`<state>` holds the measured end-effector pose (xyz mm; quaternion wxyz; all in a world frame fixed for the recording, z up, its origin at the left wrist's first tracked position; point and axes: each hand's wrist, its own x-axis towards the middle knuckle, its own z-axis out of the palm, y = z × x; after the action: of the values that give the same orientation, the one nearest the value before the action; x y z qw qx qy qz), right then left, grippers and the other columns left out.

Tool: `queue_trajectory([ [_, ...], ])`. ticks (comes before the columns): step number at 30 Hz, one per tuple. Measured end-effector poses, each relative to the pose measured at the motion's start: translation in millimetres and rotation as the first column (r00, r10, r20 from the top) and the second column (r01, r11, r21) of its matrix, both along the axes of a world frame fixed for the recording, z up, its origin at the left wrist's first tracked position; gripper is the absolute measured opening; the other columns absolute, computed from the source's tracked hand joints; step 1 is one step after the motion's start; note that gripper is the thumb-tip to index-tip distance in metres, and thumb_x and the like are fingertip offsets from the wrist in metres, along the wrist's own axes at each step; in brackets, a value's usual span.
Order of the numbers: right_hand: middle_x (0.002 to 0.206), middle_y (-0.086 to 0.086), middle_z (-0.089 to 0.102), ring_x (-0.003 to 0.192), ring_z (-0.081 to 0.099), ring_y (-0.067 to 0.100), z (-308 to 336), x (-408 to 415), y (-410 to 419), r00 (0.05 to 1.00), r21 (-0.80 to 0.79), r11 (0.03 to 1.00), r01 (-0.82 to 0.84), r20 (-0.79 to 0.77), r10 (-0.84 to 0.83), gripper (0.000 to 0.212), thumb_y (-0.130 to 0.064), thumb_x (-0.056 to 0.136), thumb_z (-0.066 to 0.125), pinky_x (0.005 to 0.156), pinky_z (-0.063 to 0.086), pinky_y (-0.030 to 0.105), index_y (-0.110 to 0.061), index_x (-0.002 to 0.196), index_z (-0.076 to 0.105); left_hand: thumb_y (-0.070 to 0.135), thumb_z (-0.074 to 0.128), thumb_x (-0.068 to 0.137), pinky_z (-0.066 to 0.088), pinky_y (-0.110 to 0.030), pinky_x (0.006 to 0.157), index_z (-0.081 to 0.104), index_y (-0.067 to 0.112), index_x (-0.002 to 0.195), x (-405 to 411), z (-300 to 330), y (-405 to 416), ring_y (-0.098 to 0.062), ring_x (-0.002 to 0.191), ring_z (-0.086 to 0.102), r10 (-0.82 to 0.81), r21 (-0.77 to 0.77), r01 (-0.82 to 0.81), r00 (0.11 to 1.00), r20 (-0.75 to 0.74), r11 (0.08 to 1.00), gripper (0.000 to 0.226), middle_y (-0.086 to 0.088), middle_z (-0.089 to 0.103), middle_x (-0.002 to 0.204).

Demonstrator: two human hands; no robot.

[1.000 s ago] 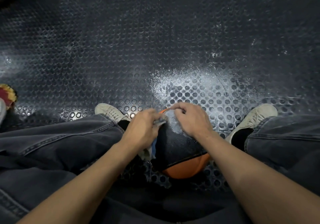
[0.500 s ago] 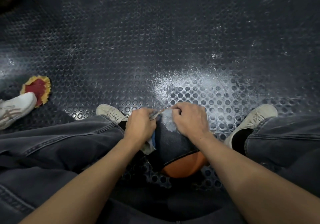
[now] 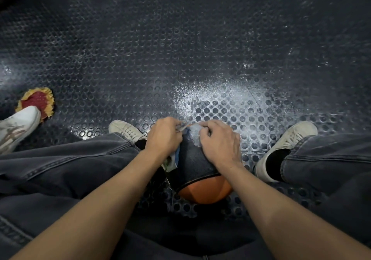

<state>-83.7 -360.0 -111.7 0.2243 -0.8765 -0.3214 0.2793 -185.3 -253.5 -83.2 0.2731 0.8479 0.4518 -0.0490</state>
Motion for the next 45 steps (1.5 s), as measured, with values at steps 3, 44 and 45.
queue_trajectory([
  [3, 0.124, -0.008, 0.061, 0.112, 0.053, 0.011, -2.0, 0.5, 0.9, 0.999, -0.002, 0.999, 0.043, 0.021, -0.043, 0.034, -0.033, 0.100, 0.040, 0.111, 0.032, 0.045, -0.028, 0.124, 0.063, 0.026, 0.065, 0.090, 0.038, -0.023, 0.055, 0.068, 0.023, 0.075, -1.8, 3.4, -4.5, -0.012, 0.064, 0.054, -0.075, -0.030, 0.076, 0.996, 0.037, 0.997, 0.016, 0.010, 0.057, 0.069],
  [44, 0.112, -0.008, 0.064, 0.095, 0.061, 0.012, -1.7, 8.3, 4.5, 0.998, 0.025, 0.998, 0.059, -0.037, -0.058, 0.024, -0.032, 0.101, 0.046, 0.108, 0.040, 0.044, -0.027, 0.113, 0.066, 0.012, 0.071, 0.083, 0.043, -0.018, 0.076, 0.062, 0.013, 0.115, -17.3, 16.5, 27.6, -0.016, 0.089, 0.058, -0.103, -0.017, 0.101, 0.978, -0.180, 0.995, 0.034, -0.003, 0.056, 0.102],
  [45, 0.110, -0.009, 0.064, 0.096, 0.061, 0.011, -2.5, 7.7, 4.9, 0.998, 0.018, 0.998, 0.053, -0.035, -0.053, 0.024, -0.032, 0.101, 0.046, 0.108, 0.040, 0.044, -0.027, 0.113, 0.066, 0.014, 0.075, 0.081, 0.041, -0.010, 0.070, 0.065, 0.014, 0.110, -14.2, 19.3, 21.5, -0.011, 0.081, 0.057, -0.111, -0.071, 0.101, 0.982, -0.155, 0.992, 0.031, 0.000, 0.060, 0.093],
])
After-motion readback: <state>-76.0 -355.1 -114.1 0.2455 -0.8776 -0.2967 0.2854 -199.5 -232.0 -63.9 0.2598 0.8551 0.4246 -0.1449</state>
